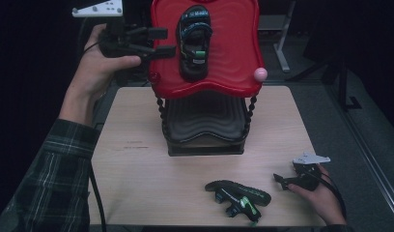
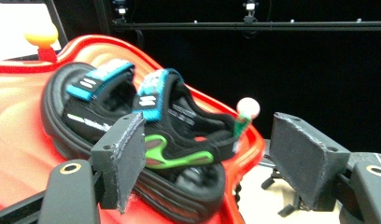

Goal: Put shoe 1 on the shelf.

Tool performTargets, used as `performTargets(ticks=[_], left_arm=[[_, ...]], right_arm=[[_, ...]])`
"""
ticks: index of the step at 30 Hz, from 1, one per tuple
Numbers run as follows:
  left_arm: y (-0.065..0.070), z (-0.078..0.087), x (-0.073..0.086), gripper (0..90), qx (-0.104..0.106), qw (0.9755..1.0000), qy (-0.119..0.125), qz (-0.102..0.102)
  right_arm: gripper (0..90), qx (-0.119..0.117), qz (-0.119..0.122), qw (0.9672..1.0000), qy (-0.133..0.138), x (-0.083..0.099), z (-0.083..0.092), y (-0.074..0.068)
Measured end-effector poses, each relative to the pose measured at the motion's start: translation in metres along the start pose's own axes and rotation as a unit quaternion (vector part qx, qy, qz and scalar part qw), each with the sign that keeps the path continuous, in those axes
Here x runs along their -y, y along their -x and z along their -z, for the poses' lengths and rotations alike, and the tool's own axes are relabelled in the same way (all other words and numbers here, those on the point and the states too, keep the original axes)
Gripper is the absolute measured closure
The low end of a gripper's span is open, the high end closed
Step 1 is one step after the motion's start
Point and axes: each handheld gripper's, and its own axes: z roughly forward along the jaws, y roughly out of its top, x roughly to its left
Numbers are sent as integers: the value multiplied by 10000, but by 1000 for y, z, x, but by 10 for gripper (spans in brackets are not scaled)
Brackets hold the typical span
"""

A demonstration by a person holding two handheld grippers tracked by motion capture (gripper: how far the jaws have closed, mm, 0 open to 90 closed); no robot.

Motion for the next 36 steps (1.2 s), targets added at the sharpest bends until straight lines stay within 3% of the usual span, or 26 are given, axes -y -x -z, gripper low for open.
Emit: performTargets(ticks=[8, 11, 18, 25, 34, 35, 36], left_arm=[[26, 13, 14, 263, 160, 9998, -31, -76], [40, 15, 26, 265, 261, 9996, -85, -82], [59, 15, 50, 263, 350, 9991, -219, -35], [80, 11, 93, 262, 335, 9981, -505, 43], [93, 8, 158, 261, 204, 9952, -892, 334], [95, 8, 171, 257, 160, 9943, -985, 383], [95, 8, 171, 253, 160, 9943, -985, 383]], right_arm=[[92, 23, -38, 10000, 32, 0, 1, 0], [95, 29, -35, 10000, 41, 0, 1, 0], [94, 24, -23, 10000, 46, 0, 1, 0], [95, 16, -24, 10000, 49, 0, 1, 0], [94, 17, -11, 10000, 58, 0, 1, 0], [95, 17, -11, 10000, 58, 0, 1, 0], [95, 17, -11, 10000, 58, 0, 1, 0]])
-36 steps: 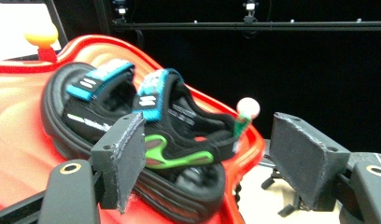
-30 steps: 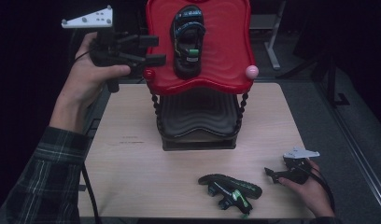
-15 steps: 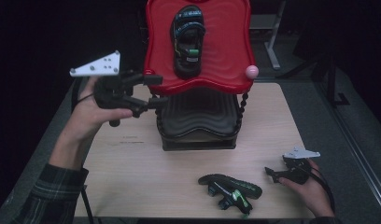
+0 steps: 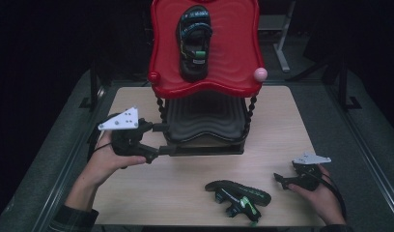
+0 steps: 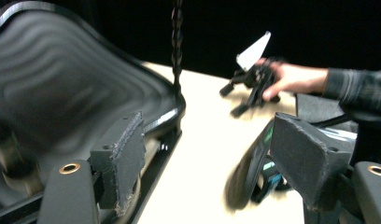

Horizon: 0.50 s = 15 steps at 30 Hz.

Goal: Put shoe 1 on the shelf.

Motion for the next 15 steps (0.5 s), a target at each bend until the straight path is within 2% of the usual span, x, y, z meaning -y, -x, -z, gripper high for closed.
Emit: performTargets(ticks=[1, 2, 5, 6, 11, 15], left_arm=[[2, -3, 12, 247, -50, 9999, -106, 42], [2, -3, 12, 243, -50, 9999, -106, 42], [5, -9, 36, 211, -227, 9985, -486, 77], [5, -9, 36, 206, -227, 9985, -486, 77], [8, -18, 66, 181, -544, 9939, -958, 30], [8, -24, 91, 181, -586, 9914, -1166, 113]], right_arm=[[95, 0, 0, 10000, 0, 0, 0, 0], [95, 0, 0, 10000, 0, 0, 0, 0], [95, 1, -1, 10000, 0, 0, 0, 0], [95, 1, -1, 10000, 0, 0, 0, 0], [94, -3, -2, 10000, -1, 0, 0, 0], [94, -3, -2, 10000, -2, 0, 0, 0]])
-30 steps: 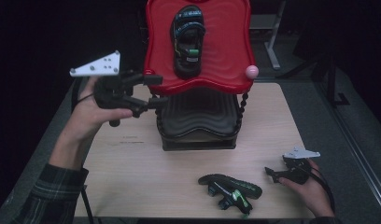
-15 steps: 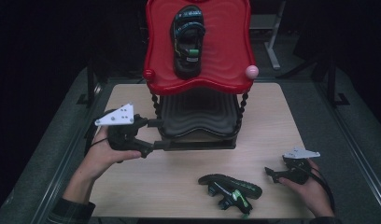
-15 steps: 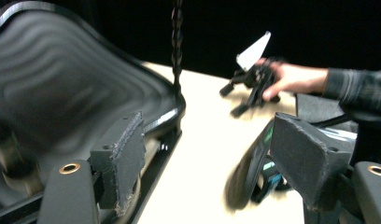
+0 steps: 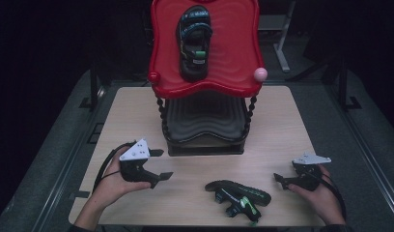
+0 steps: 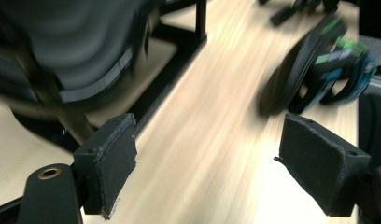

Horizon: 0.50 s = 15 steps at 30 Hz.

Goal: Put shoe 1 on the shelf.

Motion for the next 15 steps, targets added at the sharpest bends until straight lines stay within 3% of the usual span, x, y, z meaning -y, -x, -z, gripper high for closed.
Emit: performTargets(ticks=[7, 13, 15], left_arm=[[-2, -18, 40, 182, 107, 9991, -360, 200], [-5, -25, 66, 182, 19, 9967, -714, 378], [-7, -25, 70, 182, -50, 9960, -821, 354]], right_arm=[[94, -4, -6, 10000, 1, 0, 0, 0], [95, -8, -7, 10000, 2, 0, 0, 0], [94, -10, -8, 10000, 3, 0, 0, 0]])
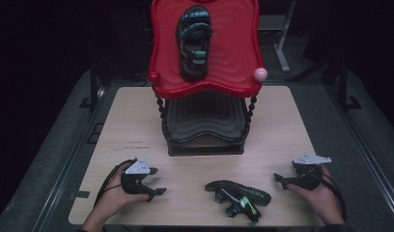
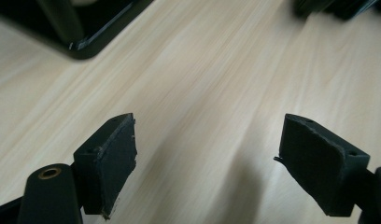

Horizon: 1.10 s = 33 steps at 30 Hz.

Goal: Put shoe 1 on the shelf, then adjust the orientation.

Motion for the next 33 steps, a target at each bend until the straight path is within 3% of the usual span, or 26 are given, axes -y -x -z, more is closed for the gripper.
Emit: performTargets(ticks=[1, 6, 12, 13, 16, 18, 23, 24, 25, 26, 27, 30, 33], left_arm=[[-3, -3, 4, 182, -44, 9999, -62, 98], [-6, -5, 8, 181, -96, 9998, -62, 163], [-5, -9, 12, 136, -301, 9995, 37, -11], [-5, -11, 13, 77, -303, 9995, 88, -11], [-5, -12, 12, 37, -311, 9995, 58, -3], [-5, -13, 12, 13, -302, 9995, 15, -11], [-5, -12, 12, 14, -301, 9995, 13, -9], [-5, -12, 12, 16, -301, 9995, 13, -9], [-5, -12, 12, 26, -332, 9994, 33, 18], [-5, -12, 12, 38, -332, 9994, 33, 18], [-5, -12, 12, 47, -359, 9993, 60, 39], [-5, -11, 13, 53, -368, 9993, 69, 48], [-5, -11, 13, 54, -384, 9992, 78, 70]], right_arm=[[94, 2, 4, 10000, -6, 0, 0, 0], [94, 2, 4, 10000, -6, 0, 0, 0], [102, 8, -2, 10000, -3, 0, 0, 0], [147, -8, 3, 10000, -7, -1, 1, -1], [198, -48, 11, 10000, -22, -1, 3, -1], [290, -123, 46, 9999, -30, -2, 5, 0], [468, -387, -95, 9990, 191, -8, 20, 0], [468, -387, -95, 9990, 191, -8, 20, 0], [546, -520, -81, 9982, 298, -12, 26, -2], [546, -520, -81, 9982, 298, -12, 26, -2], [619, -661, -92, 9967, 457, -16, 33, -4], [675, -811, -90, 9952, 535, -19, 39, -7], [743, -1160, -49, 9906, 729, -26, 50, -15]])
